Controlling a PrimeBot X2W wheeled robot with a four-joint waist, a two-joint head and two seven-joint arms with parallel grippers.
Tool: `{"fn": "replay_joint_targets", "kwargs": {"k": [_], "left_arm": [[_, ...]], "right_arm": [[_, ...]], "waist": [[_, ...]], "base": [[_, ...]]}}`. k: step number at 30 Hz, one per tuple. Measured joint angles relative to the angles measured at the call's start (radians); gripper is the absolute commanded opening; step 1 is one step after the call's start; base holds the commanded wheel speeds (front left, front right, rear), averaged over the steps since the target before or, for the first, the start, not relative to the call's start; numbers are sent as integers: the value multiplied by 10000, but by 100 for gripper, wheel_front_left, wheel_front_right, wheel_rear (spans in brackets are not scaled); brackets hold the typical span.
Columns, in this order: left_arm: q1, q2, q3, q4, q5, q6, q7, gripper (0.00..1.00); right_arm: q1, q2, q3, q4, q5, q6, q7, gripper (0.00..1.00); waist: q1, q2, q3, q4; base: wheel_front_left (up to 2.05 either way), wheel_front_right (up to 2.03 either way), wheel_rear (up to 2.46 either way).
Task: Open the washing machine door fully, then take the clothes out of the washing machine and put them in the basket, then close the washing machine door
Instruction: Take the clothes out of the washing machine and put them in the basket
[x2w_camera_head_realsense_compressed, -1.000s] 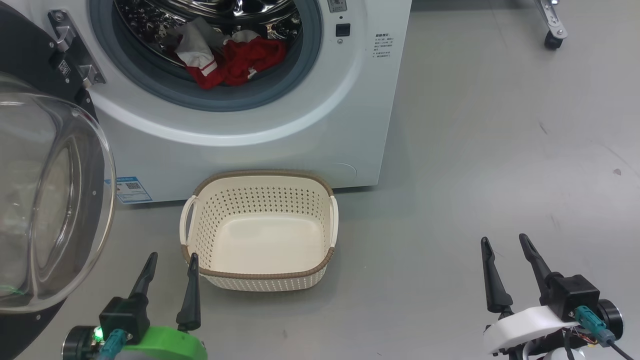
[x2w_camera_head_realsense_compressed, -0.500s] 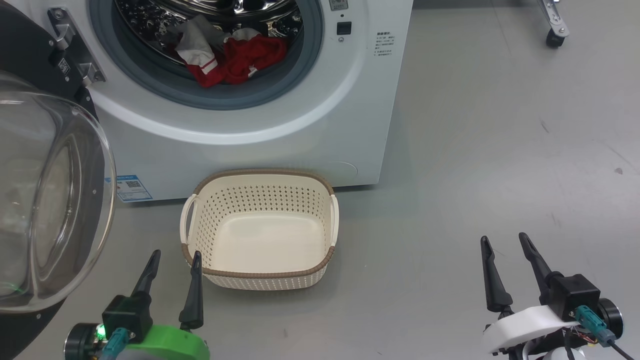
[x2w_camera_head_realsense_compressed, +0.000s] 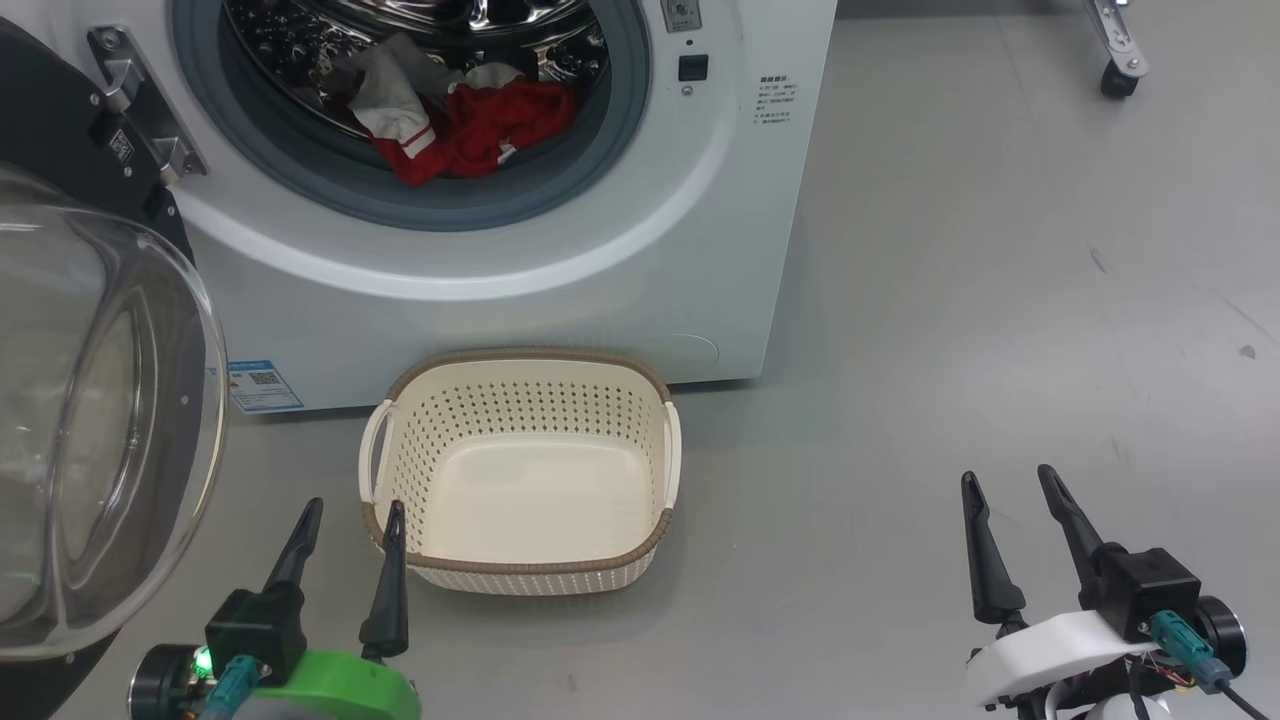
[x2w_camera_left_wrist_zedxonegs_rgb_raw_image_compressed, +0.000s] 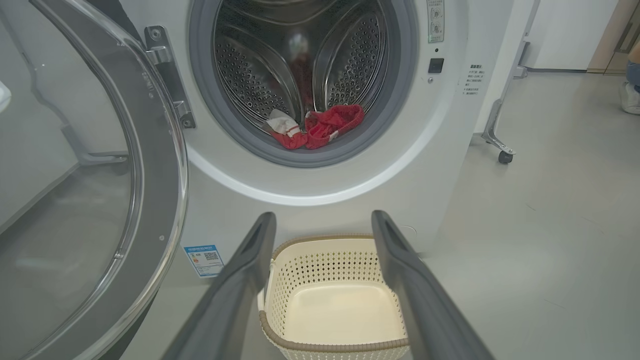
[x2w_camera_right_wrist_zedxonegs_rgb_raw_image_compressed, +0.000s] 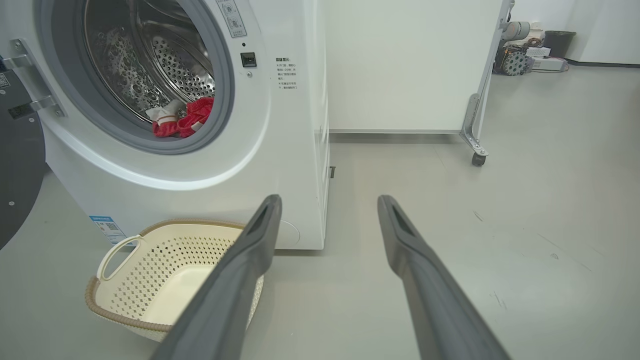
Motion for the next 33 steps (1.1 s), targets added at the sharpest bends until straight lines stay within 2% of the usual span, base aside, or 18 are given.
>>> {"fn": "replay_joint_targets", "kwargs": {"k": [20, 33], "left_arm": [[-2, 42, -63, -42, 75, -2, 0, 100], [-3, 58, -56, -44, 75, 0, 0, 100]], "right_arm": [[-2, -2, 2, 0, 12, 6, 0, 100], [-4, 0, 4, 2, 13, 8, 0, 100]], "waist": [[0, 0, 27, 63], [0, 0, 27, 178]], "base": [[115, -115, 0], [68, -68, 0]]}}
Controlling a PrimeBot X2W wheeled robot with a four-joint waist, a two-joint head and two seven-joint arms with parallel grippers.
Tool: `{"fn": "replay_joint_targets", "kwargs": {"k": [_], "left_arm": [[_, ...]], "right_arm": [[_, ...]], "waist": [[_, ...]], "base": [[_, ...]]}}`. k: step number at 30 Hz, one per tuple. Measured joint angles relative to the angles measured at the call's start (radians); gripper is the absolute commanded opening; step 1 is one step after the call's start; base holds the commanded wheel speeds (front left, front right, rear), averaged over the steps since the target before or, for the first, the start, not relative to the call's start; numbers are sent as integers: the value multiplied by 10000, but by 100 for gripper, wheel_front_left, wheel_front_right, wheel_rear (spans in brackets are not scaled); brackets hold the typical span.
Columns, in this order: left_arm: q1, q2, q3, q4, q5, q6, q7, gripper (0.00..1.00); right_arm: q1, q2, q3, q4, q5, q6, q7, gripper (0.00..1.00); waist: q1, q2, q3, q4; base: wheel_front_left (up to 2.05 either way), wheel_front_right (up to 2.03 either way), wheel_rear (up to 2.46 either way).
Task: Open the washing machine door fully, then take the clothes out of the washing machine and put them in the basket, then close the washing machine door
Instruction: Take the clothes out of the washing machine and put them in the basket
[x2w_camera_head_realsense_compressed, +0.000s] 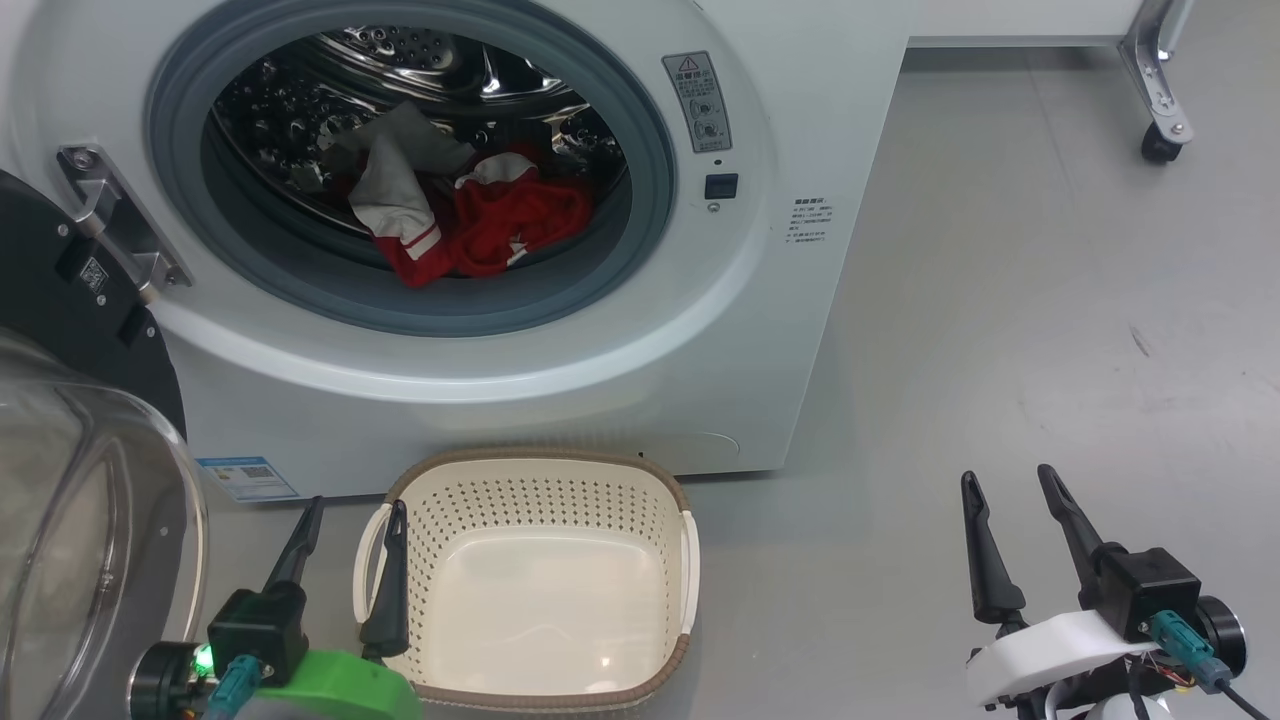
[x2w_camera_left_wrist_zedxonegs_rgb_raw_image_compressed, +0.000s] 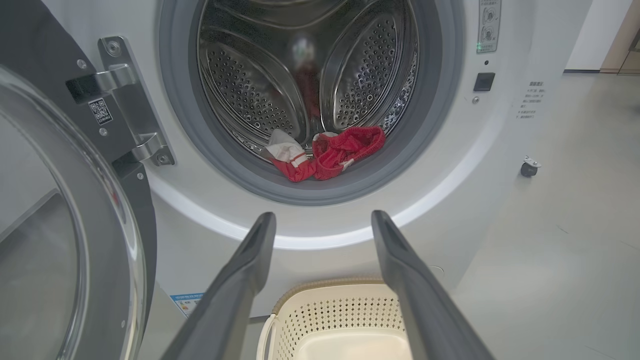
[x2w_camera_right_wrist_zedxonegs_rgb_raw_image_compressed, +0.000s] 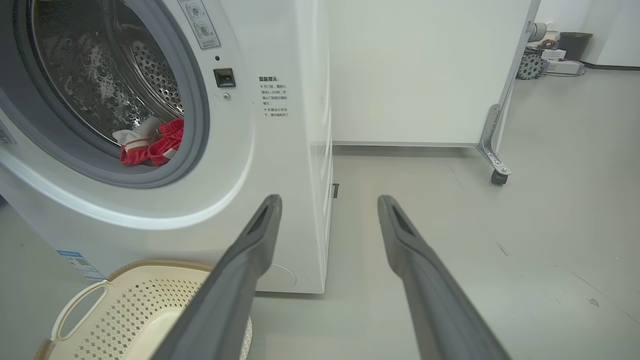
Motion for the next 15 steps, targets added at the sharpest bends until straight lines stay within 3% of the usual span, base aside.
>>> {"fn": "replay_joint_targets", "kwargs": {"k": [15], "left_arm": [[-3, 0, -15, -29, 0, 0, 0, 100]], "right_arm": [[-2, 4, 2, 2, 2, 0, 0, 100]], "waist": [[0, 0, 81, 100]], "base": [[15, -15, 0]]}}
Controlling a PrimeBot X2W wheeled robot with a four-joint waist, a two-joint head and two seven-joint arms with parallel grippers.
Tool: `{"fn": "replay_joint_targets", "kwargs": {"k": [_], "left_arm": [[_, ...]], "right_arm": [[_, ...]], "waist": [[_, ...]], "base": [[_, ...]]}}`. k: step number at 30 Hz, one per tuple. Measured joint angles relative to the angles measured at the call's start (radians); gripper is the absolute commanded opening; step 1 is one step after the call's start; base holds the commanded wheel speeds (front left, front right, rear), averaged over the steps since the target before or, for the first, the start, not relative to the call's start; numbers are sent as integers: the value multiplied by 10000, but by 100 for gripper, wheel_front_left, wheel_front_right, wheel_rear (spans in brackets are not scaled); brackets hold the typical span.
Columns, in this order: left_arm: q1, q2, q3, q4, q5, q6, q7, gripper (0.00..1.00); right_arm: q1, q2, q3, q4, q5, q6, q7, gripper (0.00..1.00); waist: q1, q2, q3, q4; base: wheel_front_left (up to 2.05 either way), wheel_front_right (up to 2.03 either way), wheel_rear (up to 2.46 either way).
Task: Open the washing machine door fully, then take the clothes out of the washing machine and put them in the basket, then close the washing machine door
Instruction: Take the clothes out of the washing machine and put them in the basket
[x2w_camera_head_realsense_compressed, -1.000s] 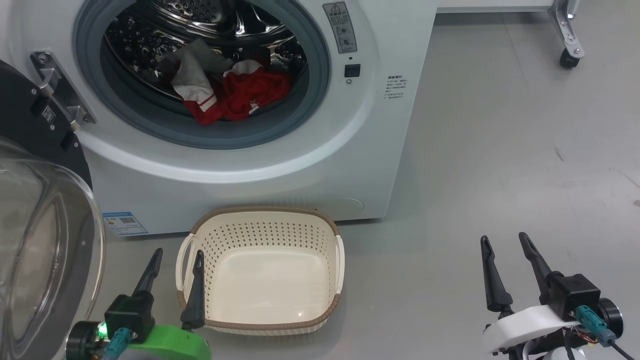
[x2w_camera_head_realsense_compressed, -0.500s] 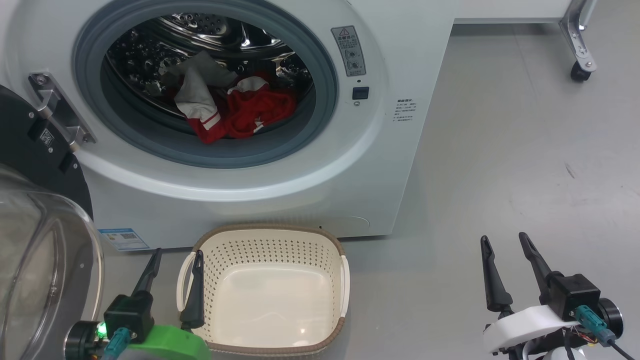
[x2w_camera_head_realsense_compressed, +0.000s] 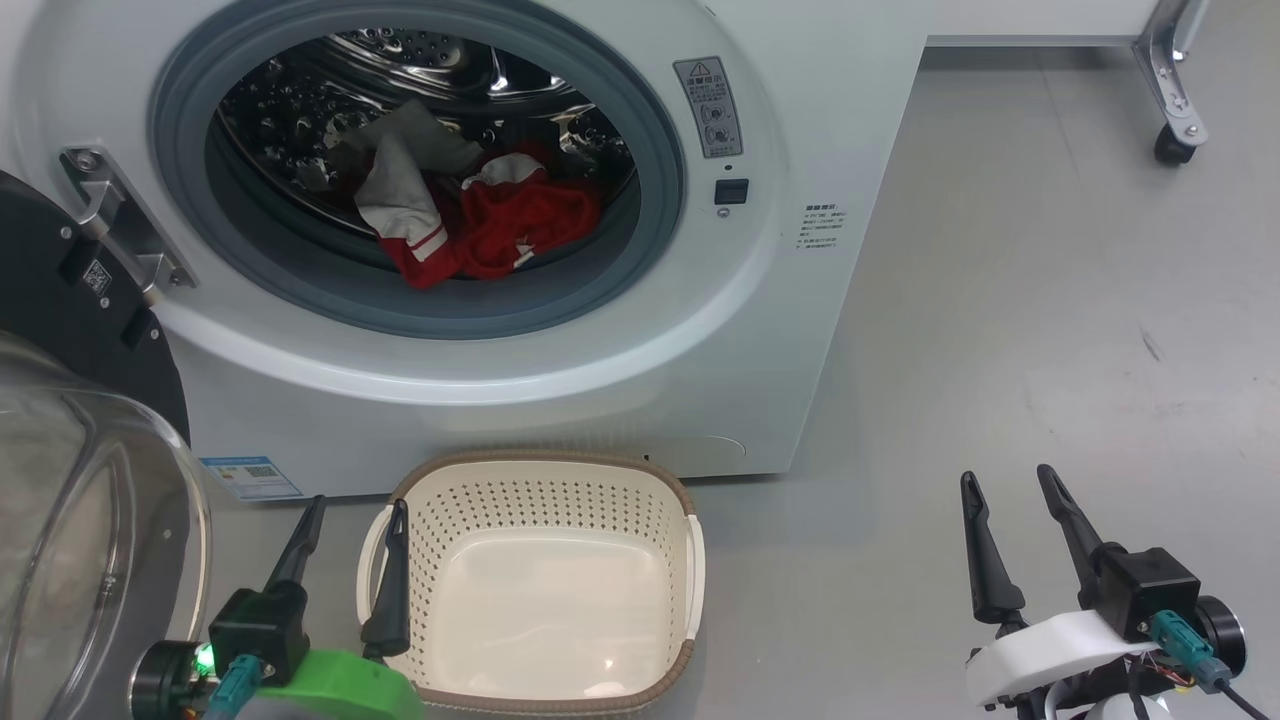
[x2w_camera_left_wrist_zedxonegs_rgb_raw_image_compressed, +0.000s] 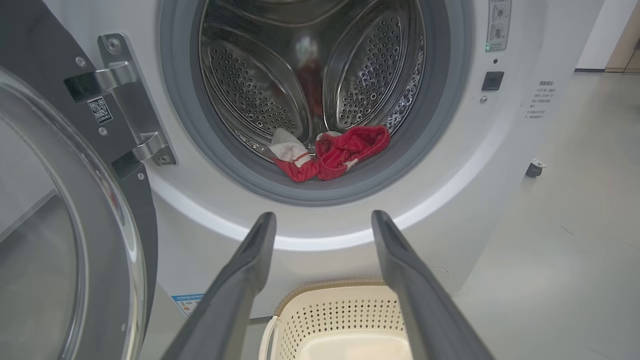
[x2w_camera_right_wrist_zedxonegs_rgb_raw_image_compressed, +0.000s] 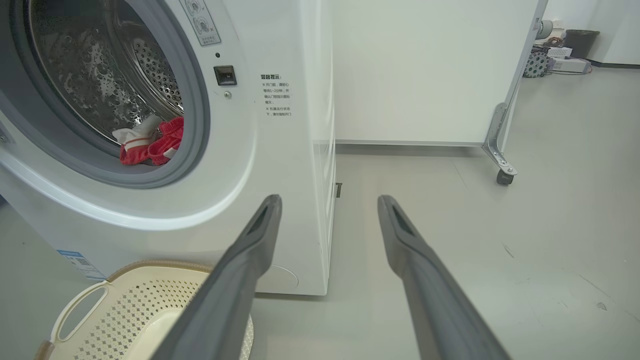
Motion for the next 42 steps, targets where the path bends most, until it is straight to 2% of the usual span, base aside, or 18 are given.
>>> {"fn": "replay_joint_targets", "kwargs": {"k": [10, 20, 33, 42], "left_arm": [[-79, 0, -222, -29, -4, -161, 48, 100], [-1303, -25, -366, 303, -192, -497, 633, 100], [-3954, -40, -259, 1333, -888, -1080, 2334, 100], [-5990, 349, -42, 2084, -986, -1287, 3547, 100]], "right_arm": [[-5, 8, 17, -44, 0, 0, 0, 100], [-237, -6, 104, -341, -2, 81, 2, 100], [-921, 35, 228, -639, -4, 178, 2, 100], [-1681, 113, 213, -688, -4, 207, 2, 100]], "waist": [[0, 0, 94, 26], [0, 0, 742, -43], [0, 0, 2122, -487], [0, 0, 3161, -1035]], "base": [[0, 0, 0], [0, 0, 0], [0, 0, 0], [0, 0, 0]]}}
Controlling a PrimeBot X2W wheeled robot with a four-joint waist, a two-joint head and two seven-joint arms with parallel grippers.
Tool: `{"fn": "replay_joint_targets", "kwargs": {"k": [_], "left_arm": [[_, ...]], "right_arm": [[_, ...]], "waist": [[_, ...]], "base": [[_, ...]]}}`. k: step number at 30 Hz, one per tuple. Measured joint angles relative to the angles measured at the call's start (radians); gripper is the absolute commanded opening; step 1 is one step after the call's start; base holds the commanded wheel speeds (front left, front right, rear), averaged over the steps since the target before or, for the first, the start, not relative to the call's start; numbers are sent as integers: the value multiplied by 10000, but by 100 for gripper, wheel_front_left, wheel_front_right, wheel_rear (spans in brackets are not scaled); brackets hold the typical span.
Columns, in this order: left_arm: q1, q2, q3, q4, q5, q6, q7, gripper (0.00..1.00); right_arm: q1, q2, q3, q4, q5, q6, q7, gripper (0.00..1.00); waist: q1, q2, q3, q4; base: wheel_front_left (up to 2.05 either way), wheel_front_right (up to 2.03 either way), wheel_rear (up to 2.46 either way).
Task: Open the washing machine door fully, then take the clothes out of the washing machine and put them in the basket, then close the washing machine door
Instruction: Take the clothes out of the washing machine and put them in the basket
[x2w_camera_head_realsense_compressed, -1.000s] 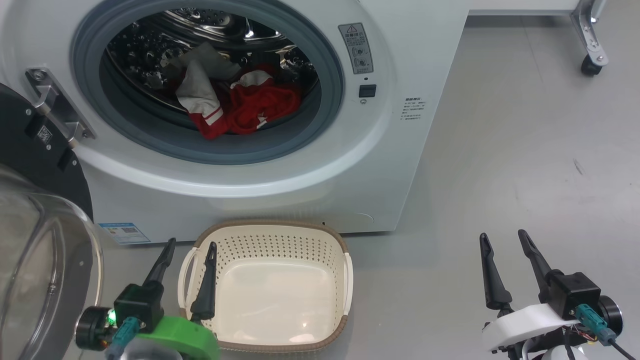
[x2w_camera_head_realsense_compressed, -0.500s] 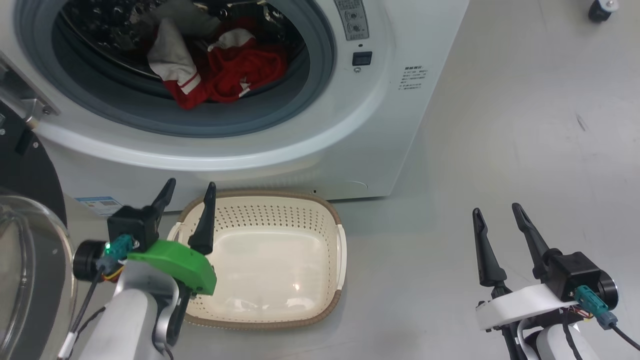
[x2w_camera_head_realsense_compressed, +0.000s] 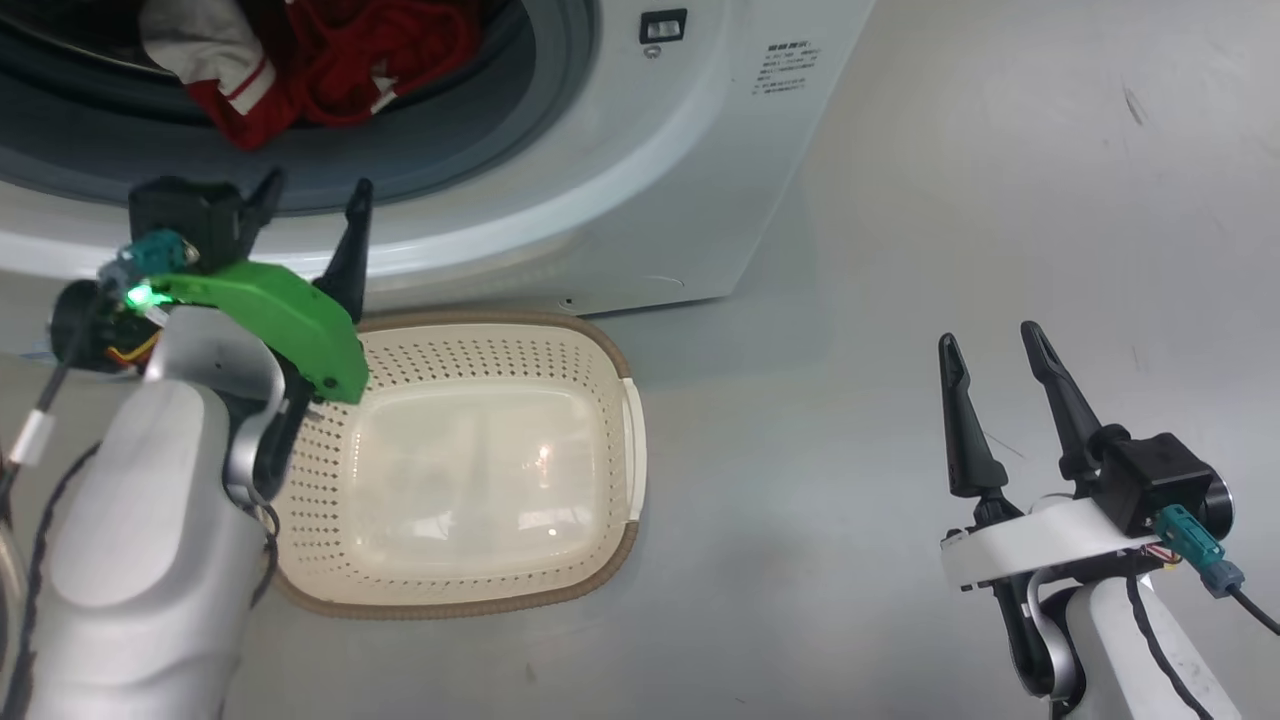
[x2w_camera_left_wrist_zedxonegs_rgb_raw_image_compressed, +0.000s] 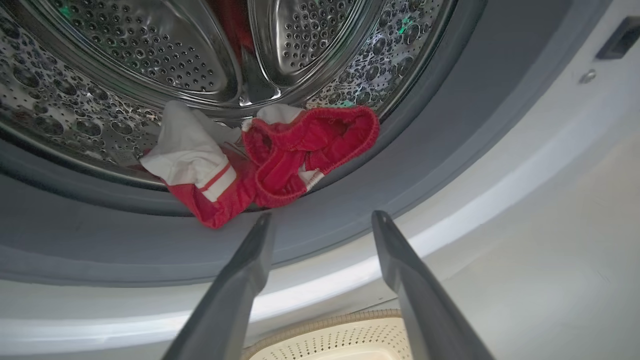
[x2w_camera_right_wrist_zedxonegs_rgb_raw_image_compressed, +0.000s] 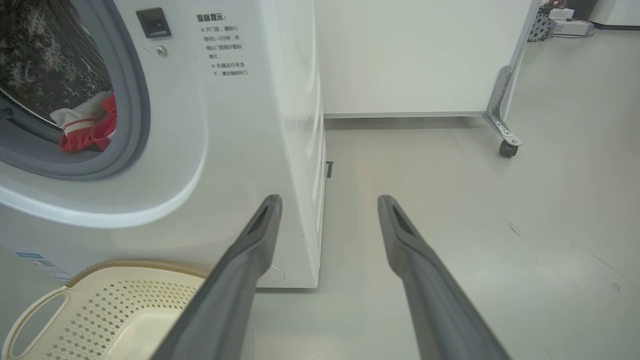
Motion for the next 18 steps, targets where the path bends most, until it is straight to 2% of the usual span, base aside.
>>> {"fn": "replay_joint_targets", "kwargs": {"k": [18], "left_arm": [[-3423, 1246, 301, 961, 136, -211, 1743, 100]], "right_arm": [[-862, 516, 165, 370, 349, 318, -4, 100]], "waist": [[1, 0, 1458, -1584]], "base": [[0, 0, 0]]}}
